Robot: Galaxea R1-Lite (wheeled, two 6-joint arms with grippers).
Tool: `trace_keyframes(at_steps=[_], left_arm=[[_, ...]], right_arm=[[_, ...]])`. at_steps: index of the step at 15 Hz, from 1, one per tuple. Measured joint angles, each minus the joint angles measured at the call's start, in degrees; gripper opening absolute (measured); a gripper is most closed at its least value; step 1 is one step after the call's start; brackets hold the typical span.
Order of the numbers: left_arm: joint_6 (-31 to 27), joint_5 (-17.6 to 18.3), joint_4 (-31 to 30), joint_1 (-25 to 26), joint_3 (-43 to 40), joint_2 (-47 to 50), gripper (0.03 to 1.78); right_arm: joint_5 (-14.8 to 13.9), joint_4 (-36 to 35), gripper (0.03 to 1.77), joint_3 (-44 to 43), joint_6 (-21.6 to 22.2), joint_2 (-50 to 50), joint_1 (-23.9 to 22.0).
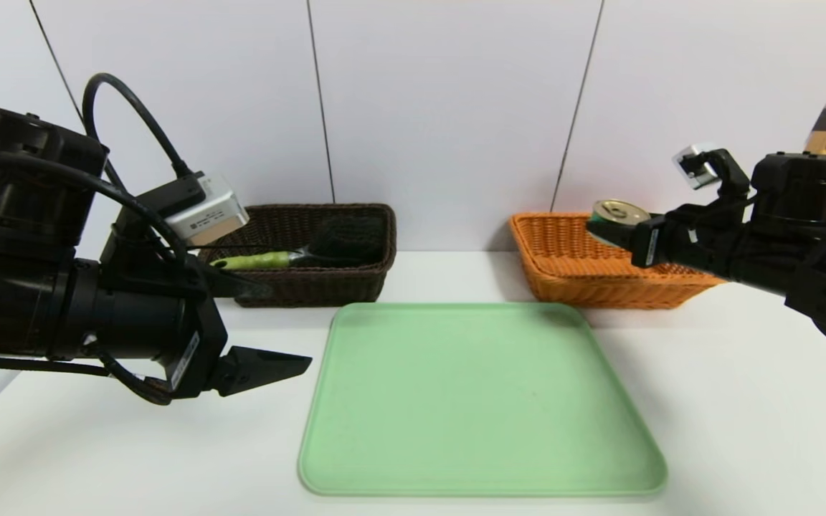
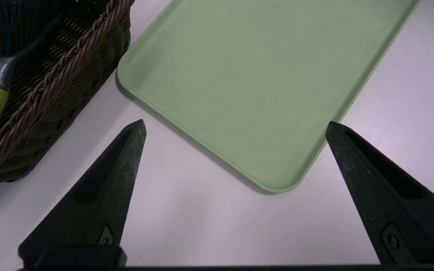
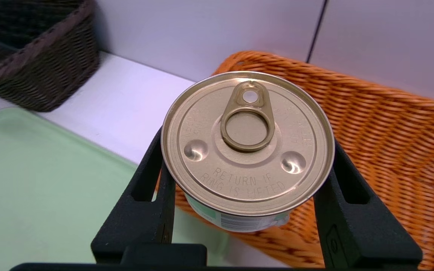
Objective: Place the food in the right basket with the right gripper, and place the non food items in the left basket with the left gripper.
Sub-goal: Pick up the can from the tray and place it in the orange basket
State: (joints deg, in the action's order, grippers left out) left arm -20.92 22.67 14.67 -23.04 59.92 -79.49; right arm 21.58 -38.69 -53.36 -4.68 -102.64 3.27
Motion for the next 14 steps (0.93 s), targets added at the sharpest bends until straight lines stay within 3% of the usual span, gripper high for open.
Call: trace_keyframes(at_steps=[6,14], left_arm=[[-0.1,0.0,0.0,0.0,0.2,0.0,1.69],[-0.1,0.0,-0.1,0.0,0.2,-0.2,1.69]], right_arm=[[-0.6,4.4,0.99,-7.9,-2.6,-6.8,-5.1],[-1.2,10.7,0.99,-15.6,-2.5,-12.9,-7.1]])
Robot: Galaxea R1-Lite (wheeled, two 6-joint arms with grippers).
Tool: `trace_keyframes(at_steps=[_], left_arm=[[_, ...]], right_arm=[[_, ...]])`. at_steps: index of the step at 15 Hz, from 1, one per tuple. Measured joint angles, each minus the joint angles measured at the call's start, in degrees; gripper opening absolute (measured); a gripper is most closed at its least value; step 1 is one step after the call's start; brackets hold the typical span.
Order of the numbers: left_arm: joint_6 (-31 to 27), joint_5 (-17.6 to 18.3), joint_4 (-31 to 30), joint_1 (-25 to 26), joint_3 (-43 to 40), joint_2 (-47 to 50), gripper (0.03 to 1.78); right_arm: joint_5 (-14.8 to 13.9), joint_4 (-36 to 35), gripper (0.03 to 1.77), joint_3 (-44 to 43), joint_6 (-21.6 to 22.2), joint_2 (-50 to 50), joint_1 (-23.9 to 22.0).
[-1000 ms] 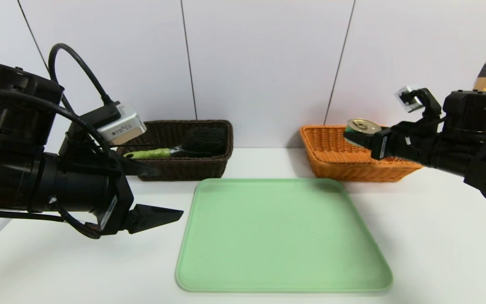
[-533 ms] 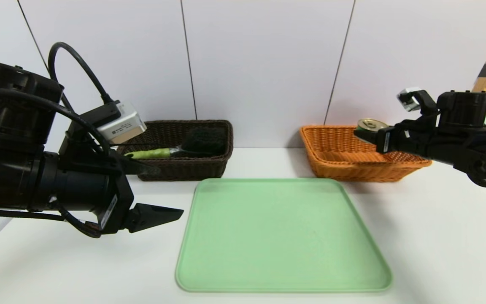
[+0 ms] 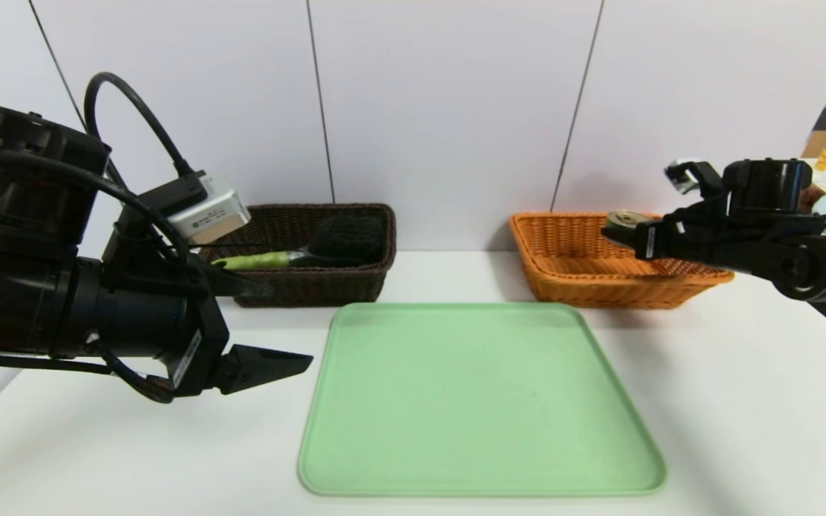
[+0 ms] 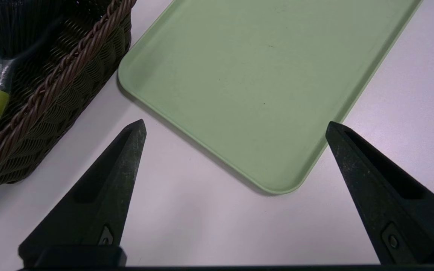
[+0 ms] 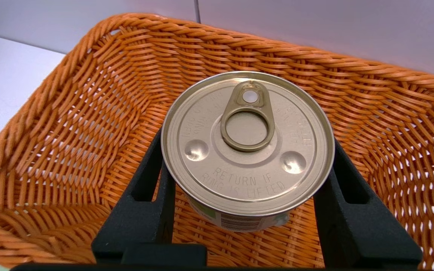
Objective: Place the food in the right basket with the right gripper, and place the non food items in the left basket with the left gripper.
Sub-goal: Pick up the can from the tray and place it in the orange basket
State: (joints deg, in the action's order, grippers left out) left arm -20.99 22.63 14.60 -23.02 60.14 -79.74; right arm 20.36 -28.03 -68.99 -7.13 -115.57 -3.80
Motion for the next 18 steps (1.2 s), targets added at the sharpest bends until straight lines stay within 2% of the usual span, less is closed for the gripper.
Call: trace_keyframes(at_steps=[6,12,18], left_arm=[[0.0,0.0,0.0,0.1,0.0,0.0,1.69],[0.0,0.0,0.0,0.1,0.0,-0.1,1.69],[0.1,0.0,0.0,0.1,0.0,-0.1,1.69]], right_arm=[[0.0,4.9,0.99,-4.9,0.1,-3.6,0.0],[0.0,6.9,0.99,-6.6,0.1,-4.8,-0.1],[0.2,8.3,1.37,-7.5,0.1,-3.8,0.2]])
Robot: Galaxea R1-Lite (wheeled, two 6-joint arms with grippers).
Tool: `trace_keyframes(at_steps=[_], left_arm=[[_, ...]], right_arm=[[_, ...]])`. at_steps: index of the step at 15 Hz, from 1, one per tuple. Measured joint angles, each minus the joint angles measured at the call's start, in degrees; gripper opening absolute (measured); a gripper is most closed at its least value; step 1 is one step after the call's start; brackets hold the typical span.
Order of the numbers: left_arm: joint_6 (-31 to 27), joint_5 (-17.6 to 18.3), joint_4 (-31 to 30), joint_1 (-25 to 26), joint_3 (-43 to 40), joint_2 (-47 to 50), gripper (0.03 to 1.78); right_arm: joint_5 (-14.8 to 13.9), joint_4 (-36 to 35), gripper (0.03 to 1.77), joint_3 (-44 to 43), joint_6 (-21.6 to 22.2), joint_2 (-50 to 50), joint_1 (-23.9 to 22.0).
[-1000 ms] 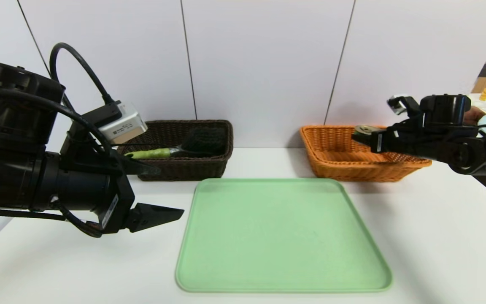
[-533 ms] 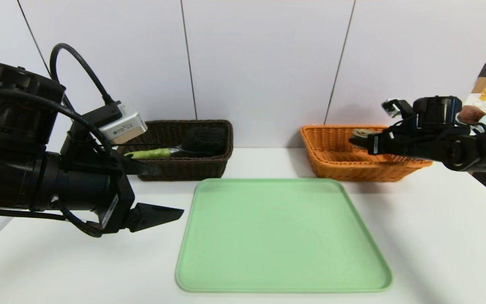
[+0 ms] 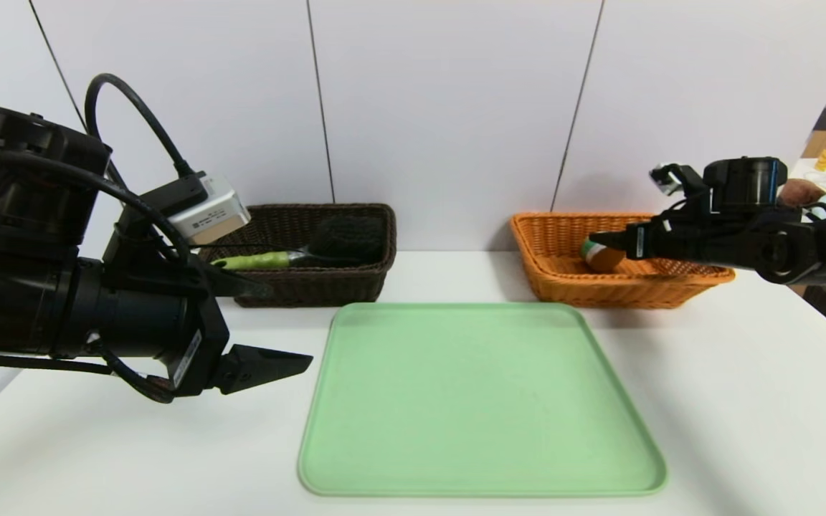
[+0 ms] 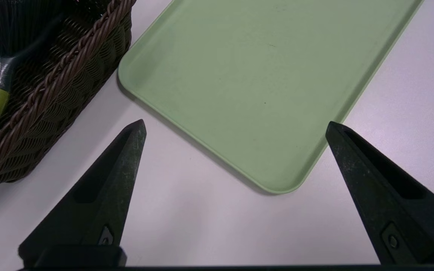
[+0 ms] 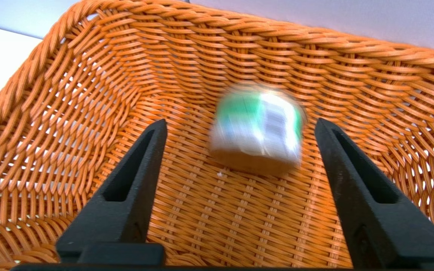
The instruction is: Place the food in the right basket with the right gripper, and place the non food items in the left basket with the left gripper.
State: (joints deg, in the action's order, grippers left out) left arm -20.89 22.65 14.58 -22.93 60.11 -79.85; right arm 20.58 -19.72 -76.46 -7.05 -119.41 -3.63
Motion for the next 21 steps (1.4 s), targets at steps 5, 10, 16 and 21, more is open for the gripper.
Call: trace_keyframes(at_steps=[5,10,16,21], left_arm=[[0.1,0.0,-0.4,0.4,0.0,0.2,1.69],[1.6,-0.2,-0.4,1.7,0.2,2.0,1.69],[4.8,-3.1,-0.2,3.0,0.2,8.7,1.69],[4.8,-10.4,0.4,4.3,-4.3,16.6,1.69]], right_arm=[[0.5,3.9,1.53,0.1,0.2,4.0,0.4],[0.5,8.8,1.62,1.7,0.3,11.6,0.7],[0.5,14.1,1.67,10.7,0.3,25.8,0.7],[0.3,16.0,1.69,23.0,0.2,41.1,0.7]])
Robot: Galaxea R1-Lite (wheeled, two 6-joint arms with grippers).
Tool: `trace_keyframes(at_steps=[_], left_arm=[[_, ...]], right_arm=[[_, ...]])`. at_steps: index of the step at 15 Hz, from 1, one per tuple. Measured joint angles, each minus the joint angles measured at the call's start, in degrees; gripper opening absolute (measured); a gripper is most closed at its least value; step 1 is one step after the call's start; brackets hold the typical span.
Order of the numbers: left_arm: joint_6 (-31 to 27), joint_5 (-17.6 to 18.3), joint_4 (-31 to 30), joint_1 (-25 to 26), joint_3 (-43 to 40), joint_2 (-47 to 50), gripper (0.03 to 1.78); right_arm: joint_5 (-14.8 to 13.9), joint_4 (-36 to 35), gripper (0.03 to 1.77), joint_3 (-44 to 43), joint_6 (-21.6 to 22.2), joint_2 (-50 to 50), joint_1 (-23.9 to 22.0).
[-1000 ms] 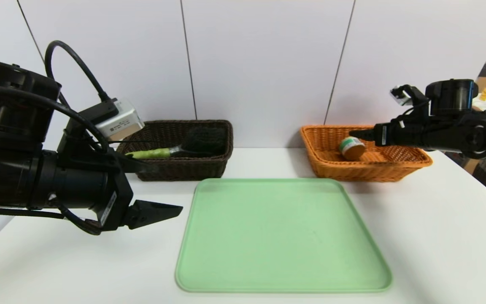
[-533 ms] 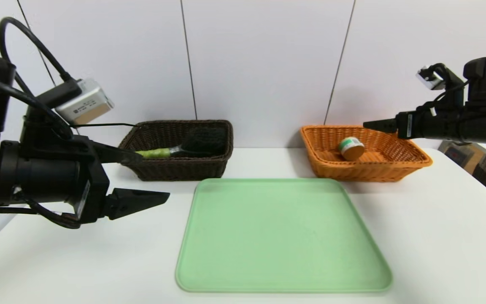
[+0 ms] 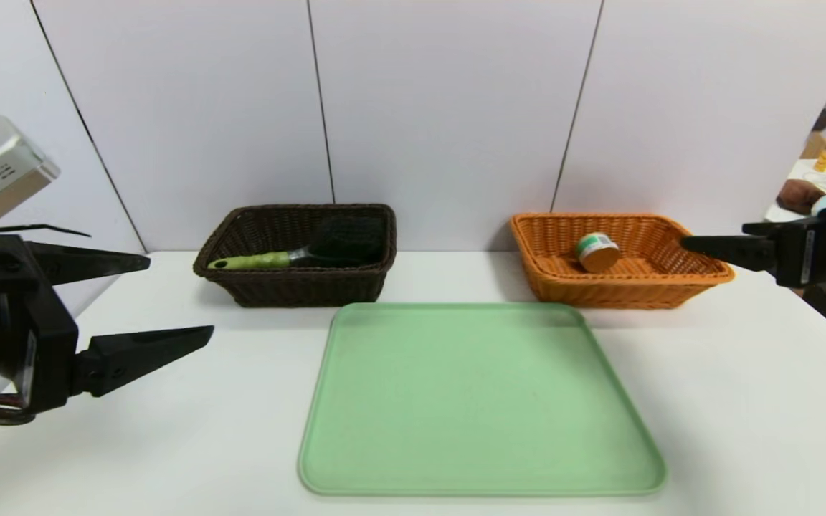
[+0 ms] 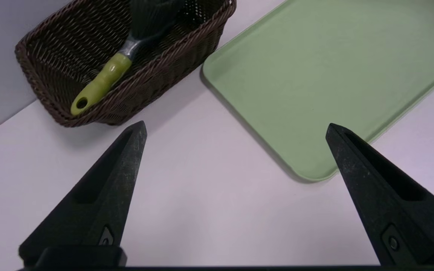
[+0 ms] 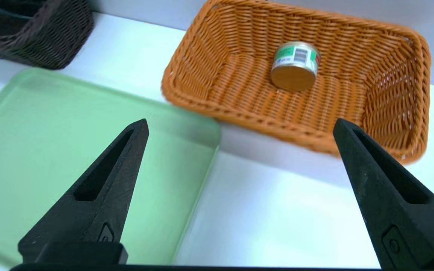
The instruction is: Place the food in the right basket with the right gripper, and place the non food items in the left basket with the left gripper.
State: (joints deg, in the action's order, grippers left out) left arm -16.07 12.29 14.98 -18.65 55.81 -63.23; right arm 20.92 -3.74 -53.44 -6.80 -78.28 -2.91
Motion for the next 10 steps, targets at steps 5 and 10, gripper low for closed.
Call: trace_keyframes(at_steps=[5,10], left_arm=[[0.3,-0.3,-0.4,6.1,-7.9,8.3,1.69],[0.0,0.3,-0.6,12.6,-15.1,16.1,1.69]], right_arm=[[-0.3,1.4,1.69,9.8,0.0,12.9,-0.1],[-1.1,3.6,1.69,15.7,0.0,23.4,-0.5]])
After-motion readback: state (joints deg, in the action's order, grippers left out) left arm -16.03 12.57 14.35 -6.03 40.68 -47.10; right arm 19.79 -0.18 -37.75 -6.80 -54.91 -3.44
